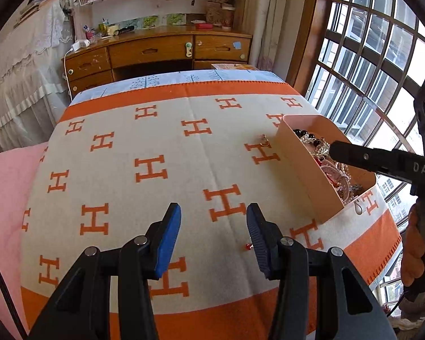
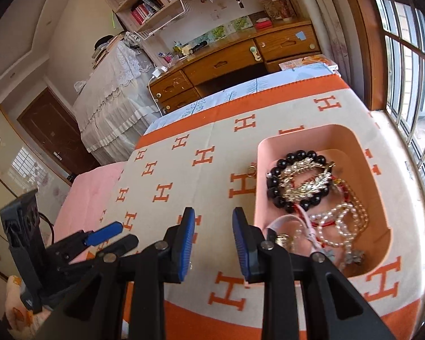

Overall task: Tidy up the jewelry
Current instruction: 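Move both tools back over the two rings on the blanket, then grasp the red-stone ring with the left tool while the right grasps the pink-stone ring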

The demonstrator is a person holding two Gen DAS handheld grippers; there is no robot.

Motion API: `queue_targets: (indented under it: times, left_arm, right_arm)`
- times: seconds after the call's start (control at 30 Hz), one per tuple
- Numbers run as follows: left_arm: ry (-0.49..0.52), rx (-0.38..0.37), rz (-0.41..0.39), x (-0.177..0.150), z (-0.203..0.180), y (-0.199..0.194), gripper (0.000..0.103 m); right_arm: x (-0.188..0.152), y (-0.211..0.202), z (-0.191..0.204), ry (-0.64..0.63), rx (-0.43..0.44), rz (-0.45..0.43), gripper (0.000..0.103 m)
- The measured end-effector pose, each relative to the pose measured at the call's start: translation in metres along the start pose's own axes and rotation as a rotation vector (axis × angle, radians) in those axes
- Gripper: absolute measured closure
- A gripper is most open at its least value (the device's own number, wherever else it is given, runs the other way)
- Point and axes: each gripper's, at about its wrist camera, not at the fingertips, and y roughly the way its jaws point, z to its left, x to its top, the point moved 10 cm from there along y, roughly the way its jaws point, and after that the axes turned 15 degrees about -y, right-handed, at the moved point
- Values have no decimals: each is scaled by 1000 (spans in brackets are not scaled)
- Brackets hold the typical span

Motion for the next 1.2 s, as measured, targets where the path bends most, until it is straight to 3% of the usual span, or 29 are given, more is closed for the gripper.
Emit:
queue_targets:
  times: [0.2, 0.5, 0.63, 0.7, 0.9, 1.0, 1.2]
  left_arm:
    - [51, -88, 92, -27, -8, 19, 56]
    - [350, -196, 139, -51, -34, 40, 57]
    - [415, -260, 201, -60, -37, 49, 61]
    - [432, -262, 225, -62, -37, 56, 68]
    - [516, -256, 203, -59, -43, 62, 79]
    - [531, -258, 194, -59, -44, 62, 90]
    - [466, -231, 164, -54, -38, 60, 90]
  right_arm:
    - [-5, 46, 16, 40, 16, 77, 75]
    - [-16, 56, 16, 57, -10, 105, 75]
    - [-18, 56, 12, 72, -27, 109, 75]
    - [-21, 57, 11, 80, -29, 112, 75]
    - [-21, 58, 8, 87, -66, 110, 75]
    - [-20, 58, 9, 81, -83, 104, 75]
    - [-11, 57, 21, 51, -121, 68, 75]
